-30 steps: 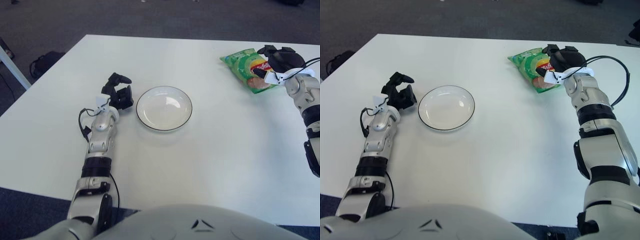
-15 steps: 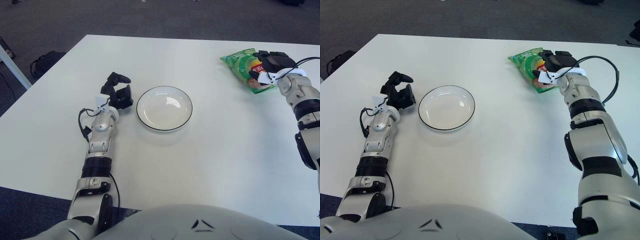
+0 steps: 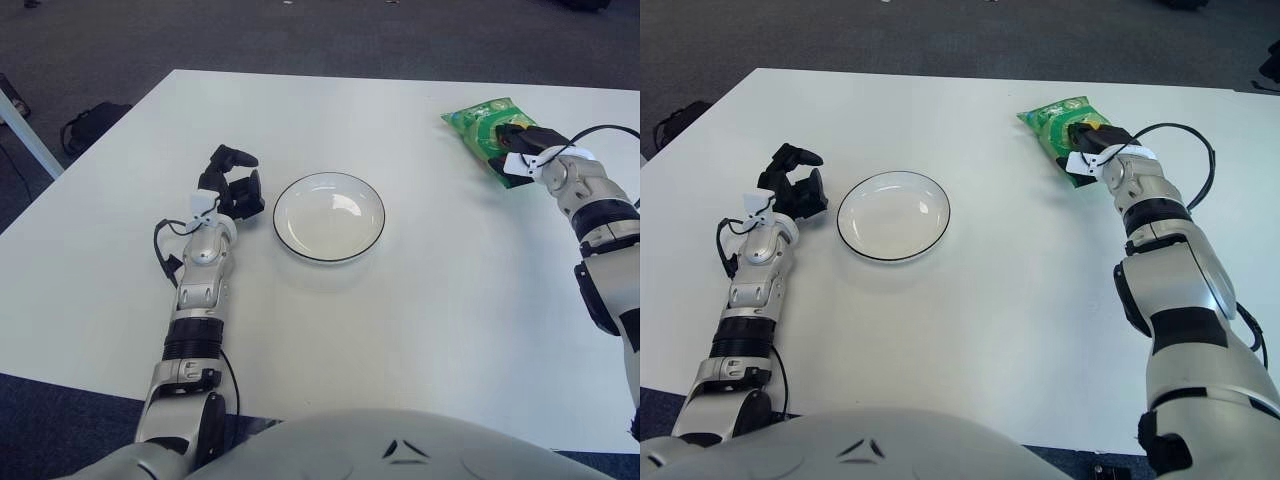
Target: Put the snack into the plate.
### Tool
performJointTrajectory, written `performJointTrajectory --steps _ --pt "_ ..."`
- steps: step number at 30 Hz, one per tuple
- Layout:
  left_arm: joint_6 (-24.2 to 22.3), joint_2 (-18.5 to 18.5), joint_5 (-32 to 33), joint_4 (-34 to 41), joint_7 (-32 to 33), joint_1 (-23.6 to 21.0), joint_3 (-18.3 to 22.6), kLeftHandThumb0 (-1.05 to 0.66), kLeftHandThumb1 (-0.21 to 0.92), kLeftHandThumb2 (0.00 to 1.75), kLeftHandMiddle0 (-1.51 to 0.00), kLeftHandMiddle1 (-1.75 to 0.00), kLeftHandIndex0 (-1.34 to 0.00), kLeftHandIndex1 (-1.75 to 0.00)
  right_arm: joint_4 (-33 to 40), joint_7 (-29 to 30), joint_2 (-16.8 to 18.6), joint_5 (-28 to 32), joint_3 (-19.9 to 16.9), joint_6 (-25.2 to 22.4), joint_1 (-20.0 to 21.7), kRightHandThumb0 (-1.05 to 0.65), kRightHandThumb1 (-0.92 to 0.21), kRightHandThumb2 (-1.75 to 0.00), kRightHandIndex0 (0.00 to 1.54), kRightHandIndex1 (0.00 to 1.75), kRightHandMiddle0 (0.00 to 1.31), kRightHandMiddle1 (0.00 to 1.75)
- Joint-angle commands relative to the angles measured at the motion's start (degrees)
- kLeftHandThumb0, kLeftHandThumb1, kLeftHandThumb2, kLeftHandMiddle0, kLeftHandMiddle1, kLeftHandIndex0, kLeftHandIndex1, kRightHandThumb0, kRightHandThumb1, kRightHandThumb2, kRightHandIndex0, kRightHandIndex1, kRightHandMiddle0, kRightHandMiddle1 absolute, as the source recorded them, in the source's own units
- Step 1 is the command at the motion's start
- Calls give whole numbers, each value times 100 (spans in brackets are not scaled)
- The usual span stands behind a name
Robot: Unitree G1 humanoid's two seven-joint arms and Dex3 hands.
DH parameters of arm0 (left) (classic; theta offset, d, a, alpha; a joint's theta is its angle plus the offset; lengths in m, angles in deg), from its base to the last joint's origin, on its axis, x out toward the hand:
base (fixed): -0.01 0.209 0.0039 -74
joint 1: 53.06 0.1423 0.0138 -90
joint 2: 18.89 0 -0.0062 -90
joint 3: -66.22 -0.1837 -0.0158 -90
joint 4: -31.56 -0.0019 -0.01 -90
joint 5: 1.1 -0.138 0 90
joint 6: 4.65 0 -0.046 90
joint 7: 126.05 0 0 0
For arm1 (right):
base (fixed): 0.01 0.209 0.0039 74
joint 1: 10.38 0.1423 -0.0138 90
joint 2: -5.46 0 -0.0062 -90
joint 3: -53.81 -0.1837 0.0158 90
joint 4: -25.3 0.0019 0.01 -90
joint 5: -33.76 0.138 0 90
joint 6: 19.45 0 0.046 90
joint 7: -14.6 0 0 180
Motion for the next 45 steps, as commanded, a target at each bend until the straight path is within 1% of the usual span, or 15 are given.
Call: performJointTrajectory --steps 1,10,14,16,18,22,25,31,36,40,45 --pt "-59 23 -31 43 38 132 -20 -42 51 108 -123 -175 -46 -175 -89 -208 61 72 56 102 0 -90 -92 -123 0 0 0 13" --pt "-130 21 -9 100 20 160 -18 -42 52 107 -122 -175 -46 -175 -106 -452 -10 131 139 498 -165 -88 -92 -125 0 0 0 19" --pt "-131 25 7 105 18 157 -6 -42 52 106 -121 -175 -45 -175 177 -985 -270 326 75 898 -342 -89 -92 -126 0 0 0 21" --pt "-144 35 3 119 26 163 -13 -42 52 106 -121 -175 -45 -175 535 -1281 -425 464 44 1077 -511 -89 -92 -126 0 0 0 22" --pt "-164 40 -2 122 38 154 -14 -42 52 106 -120 -175 -46 -175 1185 -1655 -636 633 -7 1191 -805 -90 -92 -126 0 0 0 23" --pt "-208 47 -16 129 56 131 -19 -42 52 106 -120 -175 -46 -175 2651 -2355 -1082 930 -139 1143 -1414 -90 -92 -128 0 0 0 20" --pt "-228 56 -10 131 51 111 -29 -42 52 107 -120 -175 -46 -175 3358 -2795 -1329 1099 -195 1249 -1589 -90 -92 -129 0 0 0 17" --pt "-232 42 34 74 -10 72 -26 -42 51 107 -121 -175 -46 -175 4136 -3448 -1527 1429 -384 1096 -1794 -91 -92 -132 2 1 0 7" --pt "-174 16 73 -20 -80 35 -23 -42 51 107 -121 -175 -46 -175 4784 -3900 -1727 1740 -629 1032 -2051 -88 -92 -132 10 5 0 1" --pt "-142 10 77 -58 -102 22 -19 -42 51 107 -121 -175 -46 -175 5086 -4064 -1827 1830 -759 1107 -2183 -87 -92 -131 13 7 0 0" --pt "-138 21 60 -65 -96 20 -30 -42 52 107 -121 -175 -46 -175 5198 -4072 -1887 1851 -867 1326 -2293 -86 -92 -128 14 6 0 0"
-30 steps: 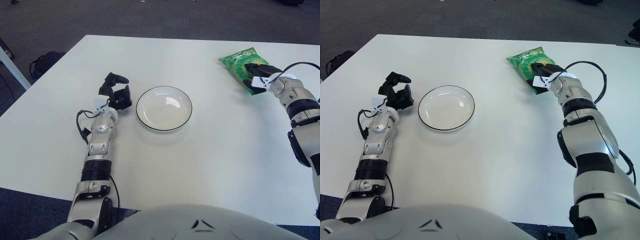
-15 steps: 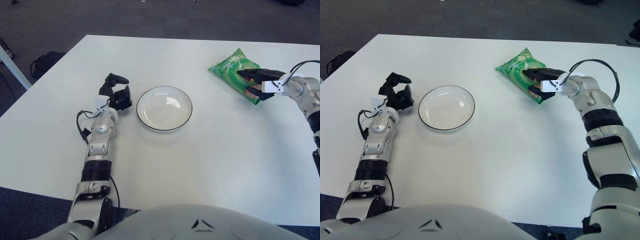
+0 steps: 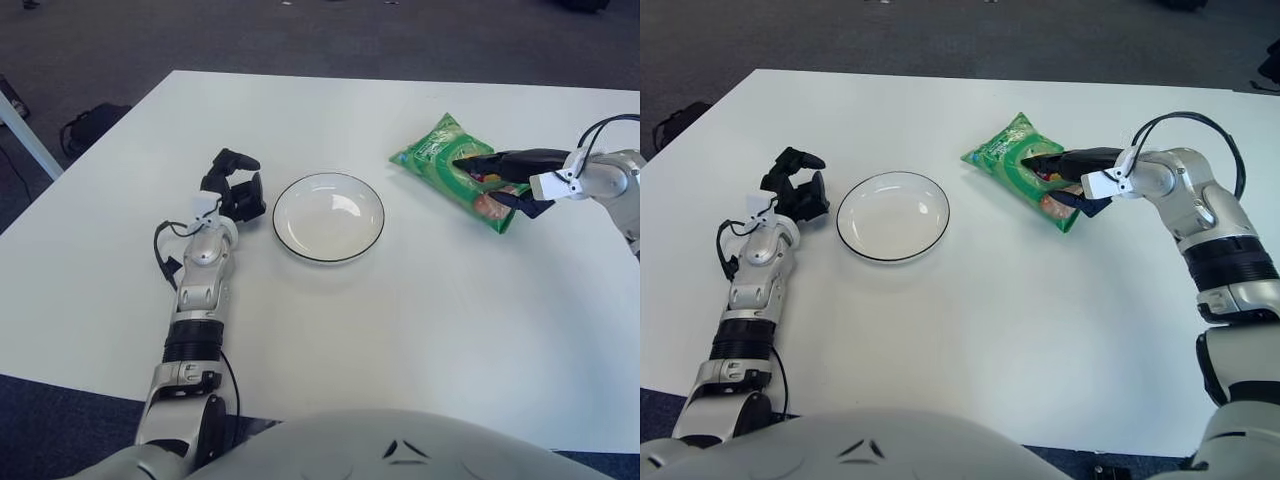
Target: Put the snack into the plate.
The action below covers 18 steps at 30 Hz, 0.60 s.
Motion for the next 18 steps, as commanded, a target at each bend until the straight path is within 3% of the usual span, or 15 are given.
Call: performJointTrajectory --steps 1,13,18 --pt "50 11 27 -95 -27 -1 -8 -42 52 107 -121 -175 -46 -175 92 -66 -130 62 -109 141 -134 -87 -92 -126 14 6 0 0" --pt "56 38 6 -121 9 5 -25 -42 53 105 -121 -175 -45 -175 100 9 -176 -5 -263 326 -200 -86 -92 -118 17 8 0 0" --pt "79 56 30 -150 12 -1 -16 -42 53 105 -122 -175 -45 -175 -28 460 -49 -304 -332 91 -142 -84 -92 -113 19 9 0 0"
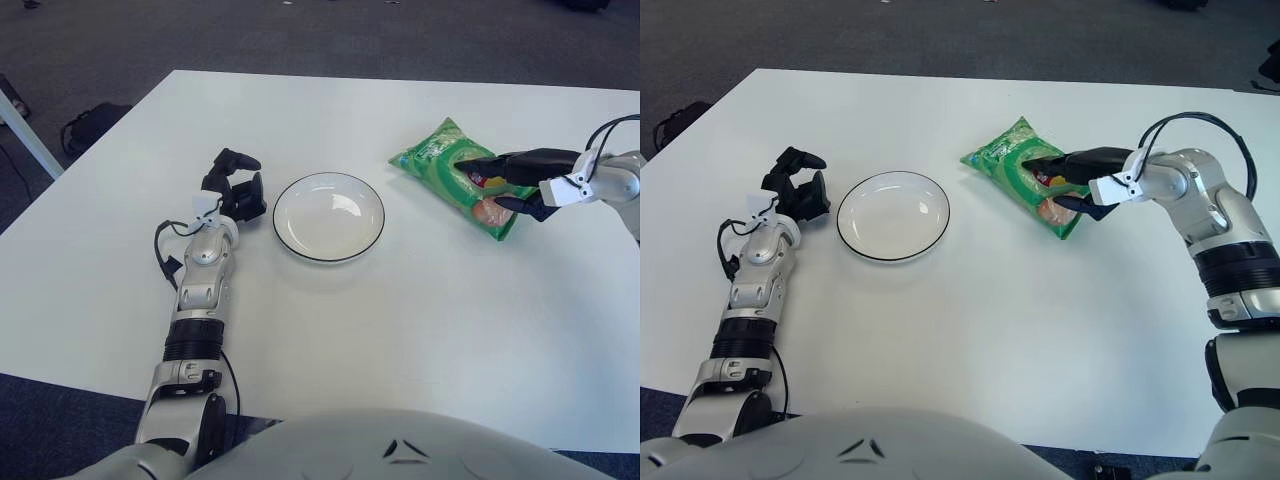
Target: Put the snack into the plate.
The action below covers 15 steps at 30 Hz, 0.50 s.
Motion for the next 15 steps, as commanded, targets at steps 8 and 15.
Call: performJointTrajectory --steps 8,15 --pt "152 50 16 -168 4 8 -13 -42 52 106 -123 -175 -45 -175 74 1681 397 -779 -338 -856 -277 -82 -92 -97 15 5 0 29" --pt "215 57 37 -212 -13 10 -10 -42 52 106 -124 -175 -45 -175 549 2674 833 -1152 -460 -1503 -623 -81 -92 -88 12 4 0 41"
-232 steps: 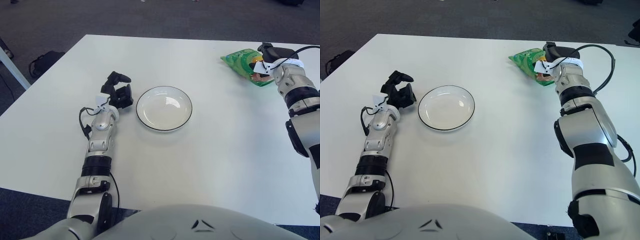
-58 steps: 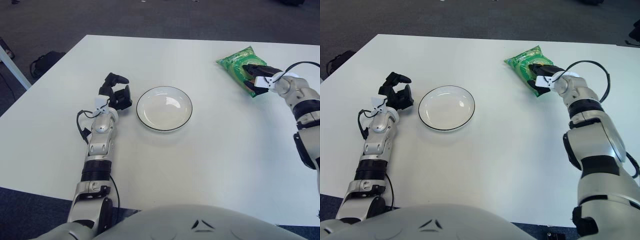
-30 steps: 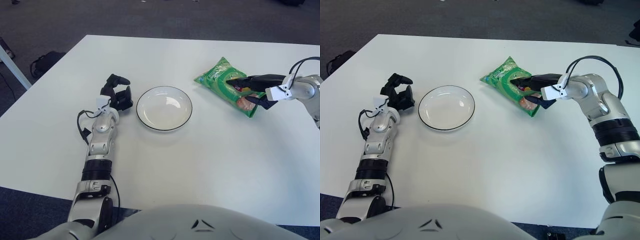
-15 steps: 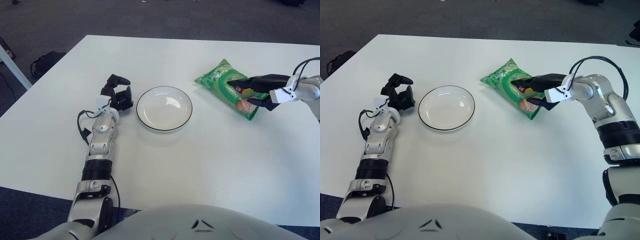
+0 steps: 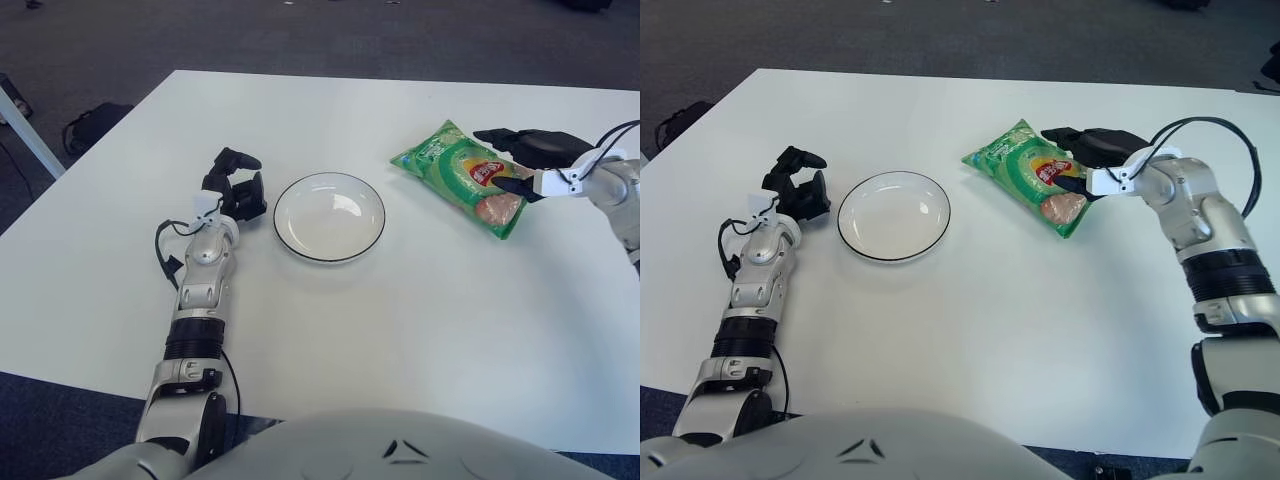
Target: Put the snack into the plate.
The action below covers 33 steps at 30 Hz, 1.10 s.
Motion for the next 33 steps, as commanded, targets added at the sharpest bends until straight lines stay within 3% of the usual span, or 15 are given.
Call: performJointTrajectory --steps 1,11,23,33 --pt "90 58 35 -132 -10 44 -10 -42 52 106 -124 -175 -45 -175 220 428 199 -163 -78 -183 -169 -81 -92 -88 11 3 0 42" --pt "86 81 14 -124 32 73 -17 -42 52 107 -126 -175 -46 -175 205 1046 519 -576 15 -577 -120 -85 -92 -89 12 4 0 45" --pt "106 121 -18 -97 89 109 -44 -42 52 107 -125 -175 -46 -175 86 847 854 -623 212 -977 144 -90 -92 -91 6 1 0 44" --pt "-5 130 -50 0 127 156 -66 -42 52 106 -123 -175 -46 -175 -531 727 1349 -638 613 -1228 398 -99 -92 -91 0 0 0 44"
